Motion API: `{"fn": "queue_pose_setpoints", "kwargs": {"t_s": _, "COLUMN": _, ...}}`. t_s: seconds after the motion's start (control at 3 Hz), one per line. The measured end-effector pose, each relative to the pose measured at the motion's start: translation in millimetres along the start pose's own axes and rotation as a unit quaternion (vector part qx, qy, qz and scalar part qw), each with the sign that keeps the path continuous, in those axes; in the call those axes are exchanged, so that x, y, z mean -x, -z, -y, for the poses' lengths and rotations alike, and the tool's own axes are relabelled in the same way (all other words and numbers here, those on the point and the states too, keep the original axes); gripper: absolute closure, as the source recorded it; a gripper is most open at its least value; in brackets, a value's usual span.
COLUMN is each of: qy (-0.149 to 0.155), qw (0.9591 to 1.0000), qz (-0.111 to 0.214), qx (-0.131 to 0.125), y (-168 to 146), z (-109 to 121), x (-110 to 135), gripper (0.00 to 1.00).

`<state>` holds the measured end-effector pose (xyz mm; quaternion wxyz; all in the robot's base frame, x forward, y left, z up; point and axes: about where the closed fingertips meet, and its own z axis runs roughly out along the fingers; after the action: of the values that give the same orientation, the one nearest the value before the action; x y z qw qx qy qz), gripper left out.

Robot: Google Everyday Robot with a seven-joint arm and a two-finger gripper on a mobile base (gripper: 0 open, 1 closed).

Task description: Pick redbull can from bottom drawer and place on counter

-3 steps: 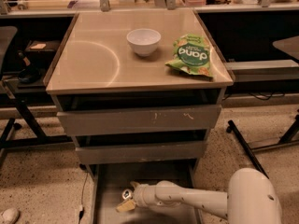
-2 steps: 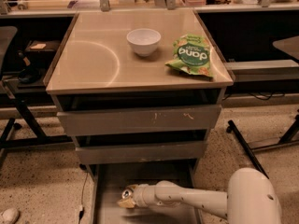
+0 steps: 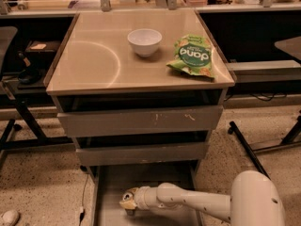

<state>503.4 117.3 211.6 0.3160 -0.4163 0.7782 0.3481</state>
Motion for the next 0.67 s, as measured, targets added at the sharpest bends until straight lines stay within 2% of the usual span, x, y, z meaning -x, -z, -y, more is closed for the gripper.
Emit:
{"fn": "queue_pose_setpoints", "kwargs": {"t_s": 0.33, "qy": -0.028, "qw": 0.9993, "qz": 0.015, "qx": 0.018, "y": 20.8, "z": -15.0, "x": 16.1, "gripper": 1.0}}
{"fn": "queue_pose_setpoints", "kwargs": {"t_s": 0.67, "qy": -0.059, "qw": 0.9971, "qz": 0.031, "qx": 0.037, "y": 52.1, "z": -30.2, "x": 43.3, "gripper": 1.0}}
